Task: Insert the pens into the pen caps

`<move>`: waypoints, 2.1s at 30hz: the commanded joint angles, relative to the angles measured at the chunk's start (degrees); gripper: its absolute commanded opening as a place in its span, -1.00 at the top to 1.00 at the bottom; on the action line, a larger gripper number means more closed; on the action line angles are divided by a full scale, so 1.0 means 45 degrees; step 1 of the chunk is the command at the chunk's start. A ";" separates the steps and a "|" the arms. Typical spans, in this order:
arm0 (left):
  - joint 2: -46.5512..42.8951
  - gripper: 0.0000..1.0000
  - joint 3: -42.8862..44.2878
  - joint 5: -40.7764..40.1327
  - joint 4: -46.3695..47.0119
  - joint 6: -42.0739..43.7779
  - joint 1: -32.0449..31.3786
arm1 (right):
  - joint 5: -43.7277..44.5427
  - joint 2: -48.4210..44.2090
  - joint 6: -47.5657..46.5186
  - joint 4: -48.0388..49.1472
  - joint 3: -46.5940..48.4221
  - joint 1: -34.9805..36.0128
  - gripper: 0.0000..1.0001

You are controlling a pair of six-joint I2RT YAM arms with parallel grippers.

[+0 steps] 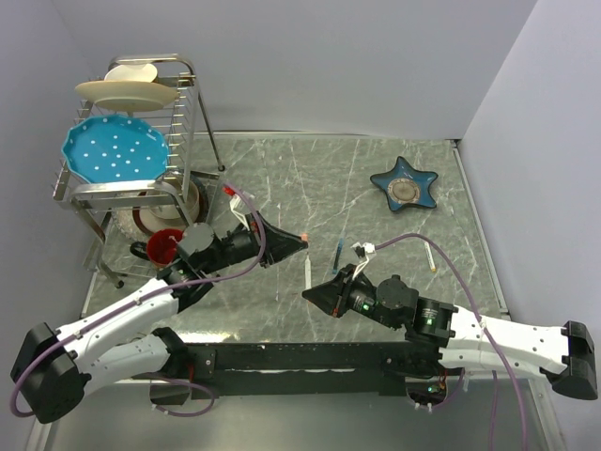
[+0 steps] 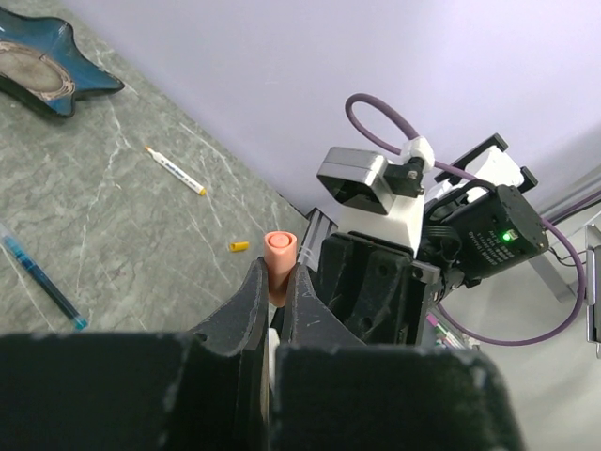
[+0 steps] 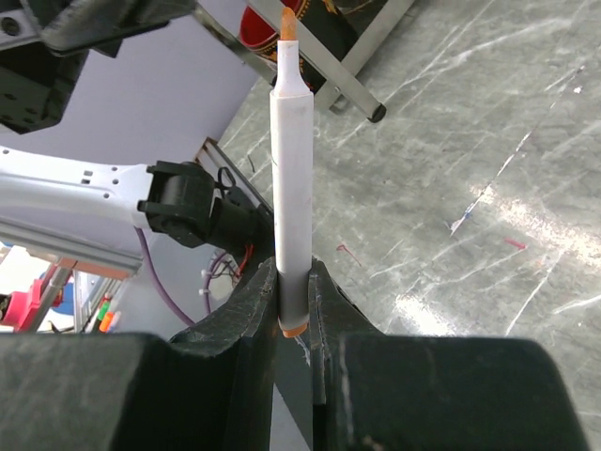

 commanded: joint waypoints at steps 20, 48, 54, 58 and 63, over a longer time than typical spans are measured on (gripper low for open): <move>0.0107 0.98 -0.0449 0.0203 0.0686 -0.0181 -0.0254 | -0.0064 -0.0305 -0.0425 0.0899 0.0454 -0.0013 1.00; -0.2021 0.21 -0.1545 0.0399 0.1001 -0.0847 -0.1035 | -0.0962 -0.0480 -0.0972 0.1387 0.0533 -0.0013 1.00; -0.2412 -0.18 -0.0549 -0.0089 -0.0521 0.0110 -0.1035 | -0.1449 -0.0598 -0.0894 0.1622 0.0318 0.0007 1.00; -0.2335 -0.34 0.0057 -0.0674 -0.1361 0.0832 -0.1035 | -0.1918 -0.0442 -0.0874 0.1778 0.0337 0.0007 1.00; -0.1750 -0.33 0.0838 -0.0695 -0.1871 0.1224 -0.1035 | -0.2212 -0.0363 -0.0835 0.1993 0.0298 0.0007 1.00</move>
